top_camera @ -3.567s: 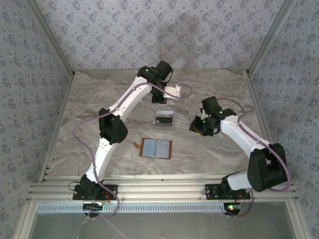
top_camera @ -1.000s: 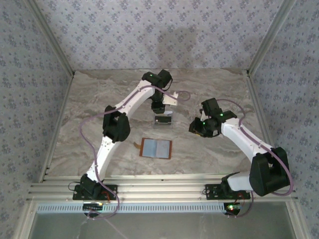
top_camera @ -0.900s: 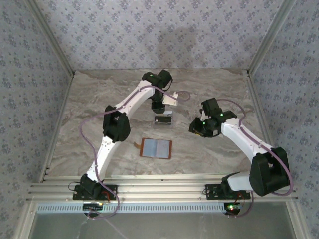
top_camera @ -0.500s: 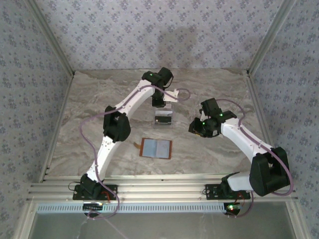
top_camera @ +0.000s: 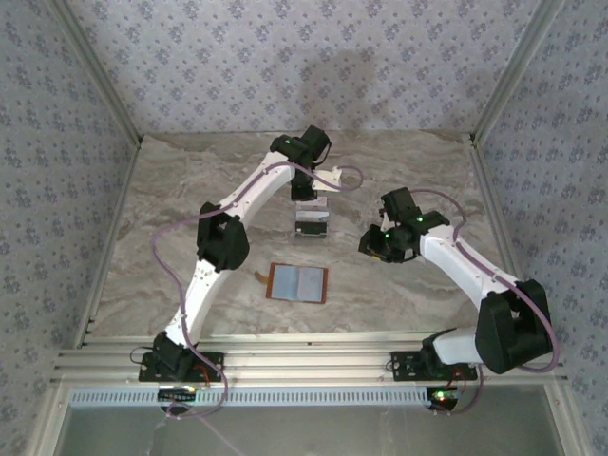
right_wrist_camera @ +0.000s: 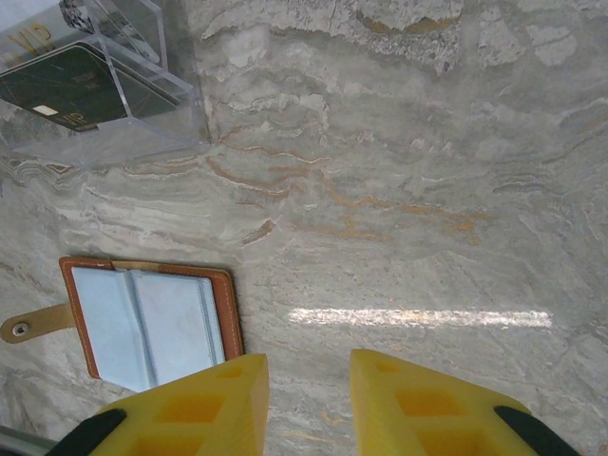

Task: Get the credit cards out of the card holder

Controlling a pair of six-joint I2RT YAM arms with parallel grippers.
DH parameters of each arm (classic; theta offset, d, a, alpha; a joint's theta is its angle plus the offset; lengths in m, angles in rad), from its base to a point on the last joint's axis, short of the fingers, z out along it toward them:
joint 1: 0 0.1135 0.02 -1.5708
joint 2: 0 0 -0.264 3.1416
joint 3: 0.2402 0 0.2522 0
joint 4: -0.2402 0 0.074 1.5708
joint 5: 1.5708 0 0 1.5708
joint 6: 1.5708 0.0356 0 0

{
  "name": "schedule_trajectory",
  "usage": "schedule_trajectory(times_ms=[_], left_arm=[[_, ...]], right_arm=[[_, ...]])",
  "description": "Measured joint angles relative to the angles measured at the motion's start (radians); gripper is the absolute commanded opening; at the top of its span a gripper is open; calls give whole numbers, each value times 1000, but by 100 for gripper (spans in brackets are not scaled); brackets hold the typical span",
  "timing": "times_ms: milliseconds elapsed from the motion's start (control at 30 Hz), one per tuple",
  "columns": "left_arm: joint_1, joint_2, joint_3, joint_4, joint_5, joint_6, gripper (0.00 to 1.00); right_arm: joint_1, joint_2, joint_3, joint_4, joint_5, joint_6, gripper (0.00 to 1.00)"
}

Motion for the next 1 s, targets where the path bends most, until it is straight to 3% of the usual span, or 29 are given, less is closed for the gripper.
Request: schedule_trajectory(times_ms=[567,800,1000], left_arm=[[-1,23,1,-14,55,-43,15],[-1,-52,-19,3,114,-199,19],[0,-249,-264,134,147,-410,20]], right_arm=[[31,14,37,-4,9,0,30],[54,56,61,1,15,0,29],[75,98,84,3,15,0,30]])
